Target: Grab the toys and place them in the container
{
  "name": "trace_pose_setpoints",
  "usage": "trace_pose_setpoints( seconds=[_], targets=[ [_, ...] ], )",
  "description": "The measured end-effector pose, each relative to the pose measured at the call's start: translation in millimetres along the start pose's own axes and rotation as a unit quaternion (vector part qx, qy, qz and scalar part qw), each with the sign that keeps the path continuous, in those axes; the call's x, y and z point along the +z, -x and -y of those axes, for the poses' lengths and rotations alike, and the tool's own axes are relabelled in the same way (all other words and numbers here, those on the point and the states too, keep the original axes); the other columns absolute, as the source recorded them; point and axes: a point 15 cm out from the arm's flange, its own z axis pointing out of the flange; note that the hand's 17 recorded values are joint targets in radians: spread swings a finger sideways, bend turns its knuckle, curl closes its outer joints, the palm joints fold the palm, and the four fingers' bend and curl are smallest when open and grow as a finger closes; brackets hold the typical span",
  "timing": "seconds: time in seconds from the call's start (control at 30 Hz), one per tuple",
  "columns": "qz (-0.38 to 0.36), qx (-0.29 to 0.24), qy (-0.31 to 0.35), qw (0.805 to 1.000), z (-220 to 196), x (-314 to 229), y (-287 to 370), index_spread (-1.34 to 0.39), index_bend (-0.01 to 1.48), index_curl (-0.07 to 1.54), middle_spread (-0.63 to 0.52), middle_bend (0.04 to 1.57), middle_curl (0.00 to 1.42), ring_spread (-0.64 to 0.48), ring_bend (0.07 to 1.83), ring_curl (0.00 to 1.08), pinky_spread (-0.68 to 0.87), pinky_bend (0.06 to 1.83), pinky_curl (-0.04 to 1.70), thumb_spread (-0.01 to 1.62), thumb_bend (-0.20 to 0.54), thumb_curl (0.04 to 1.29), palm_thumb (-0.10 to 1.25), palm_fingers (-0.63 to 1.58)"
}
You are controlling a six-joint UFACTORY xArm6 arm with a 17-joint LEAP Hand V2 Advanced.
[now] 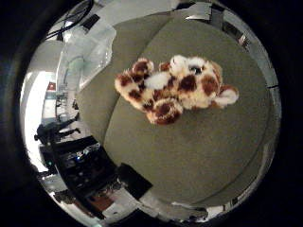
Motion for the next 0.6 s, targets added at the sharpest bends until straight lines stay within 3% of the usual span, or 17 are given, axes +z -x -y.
trace_pose_setpoints(
  seconds=[0.13,0.6],
  targets=[
    [-0.009,-0.001,0.041,0.999,-15.8,19.7,5.0,-0.36,0.19,0.33,0.11,0.19,0.3,0.19,0.19,0.23,0.36,0.45,0.09,0.9,-0.033,0.28,0.16,0.06],
    [-0.002,0.024,0.044,0.999,4.2,31.5,36.0,-0.28,0.16,0.3,0.14,0.19,0.31,0.2,0.22,0.25,0.36,0.47,0.14,0.9,-0.029,0.29,0.17,0.05]
  ],
)
